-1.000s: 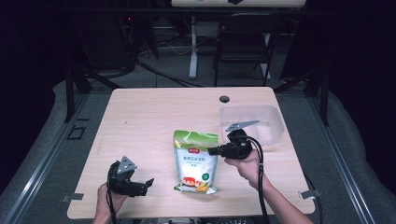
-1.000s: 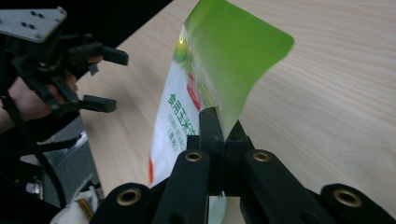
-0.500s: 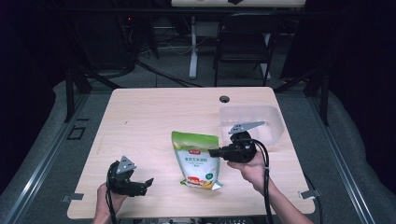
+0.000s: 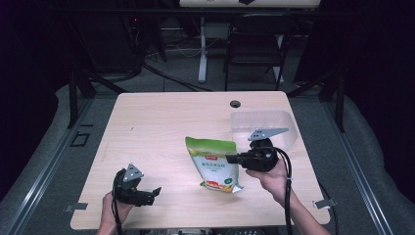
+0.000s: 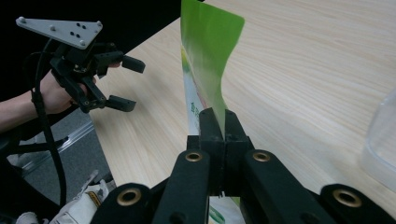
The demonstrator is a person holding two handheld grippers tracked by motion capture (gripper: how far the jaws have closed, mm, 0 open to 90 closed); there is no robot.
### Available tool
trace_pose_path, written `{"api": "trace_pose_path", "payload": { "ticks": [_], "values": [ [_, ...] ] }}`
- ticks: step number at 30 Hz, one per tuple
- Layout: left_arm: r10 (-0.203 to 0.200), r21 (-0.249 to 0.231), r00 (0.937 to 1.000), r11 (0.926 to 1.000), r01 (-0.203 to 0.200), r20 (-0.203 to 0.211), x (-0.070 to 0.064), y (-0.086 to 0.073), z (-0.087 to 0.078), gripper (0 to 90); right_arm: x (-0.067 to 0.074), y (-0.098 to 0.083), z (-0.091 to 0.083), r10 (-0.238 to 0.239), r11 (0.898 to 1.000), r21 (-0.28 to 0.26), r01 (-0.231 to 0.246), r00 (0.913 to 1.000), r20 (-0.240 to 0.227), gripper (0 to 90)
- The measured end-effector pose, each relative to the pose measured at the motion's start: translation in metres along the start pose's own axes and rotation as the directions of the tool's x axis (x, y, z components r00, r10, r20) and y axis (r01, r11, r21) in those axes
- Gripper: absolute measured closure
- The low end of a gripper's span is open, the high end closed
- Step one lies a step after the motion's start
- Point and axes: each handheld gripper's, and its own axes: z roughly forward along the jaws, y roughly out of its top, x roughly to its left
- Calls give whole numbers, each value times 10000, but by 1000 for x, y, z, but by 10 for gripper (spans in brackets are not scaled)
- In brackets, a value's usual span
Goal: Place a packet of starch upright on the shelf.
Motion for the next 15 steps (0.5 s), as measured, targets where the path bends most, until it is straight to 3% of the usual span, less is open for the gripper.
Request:
{"api": "trace_pose_path", "payload": {
  "ticks": [15],
  "values": [
    [128, -82, 9999, 9999, -128, 22, -1, 1, -2, 57, -16, -9, -33, 550, 9979, -373, -522, 9952, 805, 900]
  ]
}}
